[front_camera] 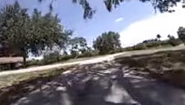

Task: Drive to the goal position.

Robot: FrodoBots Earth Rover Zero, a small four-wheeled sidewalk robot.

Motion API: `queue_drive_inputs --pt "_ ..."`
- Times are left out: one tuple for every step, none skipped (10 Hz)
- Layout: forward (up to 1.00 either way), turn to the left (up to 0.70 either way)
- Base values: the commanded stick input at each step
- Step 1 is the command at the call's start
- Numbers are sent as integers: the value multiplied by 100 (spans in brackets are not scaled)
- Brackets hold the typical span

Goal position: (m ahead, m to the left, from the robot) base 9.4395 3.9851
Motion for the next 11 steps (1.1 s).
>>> queue_drive_inputs --pt "100 0" --pt "100 0" --pt "100 0" --pt "100 0" --pt "100 0" --pt "100 0" --pt "100 0" --pt "100 0" --pt "100 0" --pt "100 0" --pt "100 0"
